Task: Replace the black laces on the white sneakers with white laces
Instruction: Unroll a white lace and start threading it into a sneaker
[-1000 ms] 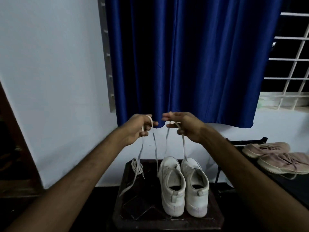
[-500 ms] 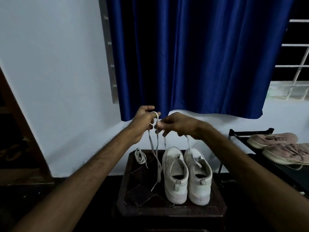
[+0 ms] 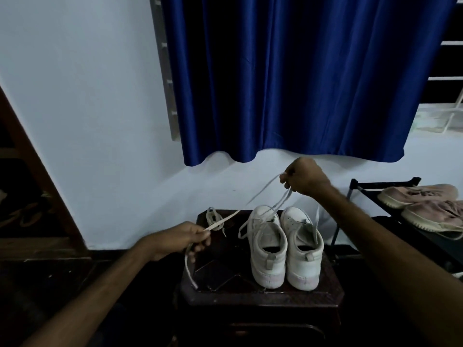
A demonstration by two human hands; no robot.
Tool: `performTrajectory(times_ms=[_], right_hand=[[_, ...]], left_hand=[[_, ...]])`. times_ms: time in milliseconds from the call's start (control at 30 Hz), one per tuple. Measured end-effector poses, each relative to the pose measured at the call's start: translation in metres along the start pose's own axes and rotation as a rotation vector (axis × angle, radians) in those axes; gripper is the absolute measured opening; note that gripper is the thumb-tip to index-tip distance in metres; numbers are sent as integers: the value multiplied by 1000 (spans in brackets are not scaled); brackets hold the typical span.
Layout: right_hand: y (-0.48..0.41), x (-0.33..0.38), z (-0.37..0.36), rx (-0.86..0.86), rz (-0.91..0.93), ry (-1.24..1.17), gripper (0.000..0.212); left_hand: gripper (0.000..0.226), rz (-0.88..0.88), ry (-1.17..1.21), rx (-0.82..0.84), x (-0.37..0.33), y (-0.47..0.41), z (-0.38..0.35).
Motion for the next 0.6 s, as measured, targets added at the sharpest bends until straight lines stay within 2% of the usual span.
performTrajectory(times_ms=[33, 100, 167, 233, 300, 367, 433, 500, 600], right_hand=[[3, 2, -6, 51, 9, 26, 12], [13, 15, -20, 209, 90, 114, 14], [20, 37, -27, 324, 193, 158, 23], [24, 60, -20, 313, 233, -8, 23], [27, 79, -6, 299, 181, -399, 25], [30, 95, 3, 356, 93, -857, 29], [30, 108, 6, 401, 39, -1202, 31], [31, 115, 7, 407, 6, -1384, 31], [35, 112, 2, 373, -8, -1431, 28]], left_hand=[[48, 16, 60, -2, 3, 4, 2], [37, -4, 213, -42, -8, 10, 2], [24, -113, 529, -104, -39, 15, 1], [17, -258, 889, -144, -74, 18, 1], [20, -352, 1069, -203, -99, 18, 0], [20, -362, 1045, -263, -111, 12, -11], [19, -308, 855, -313, -113, 5, -30], [31, -251, 596, -339, -108, -1, -48], [32, -242, 372, -288, -100, -7, -69]])
Point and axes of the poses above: each hand's wrist, its own y-axis away from the middle knuckle, its own z-axis out of the back of the hand, x = y × z, the point moved 6 cm from there along -y, towards the middle knuckle, and after that the axes turned 8 degrees about y, right-handed, at the moved point
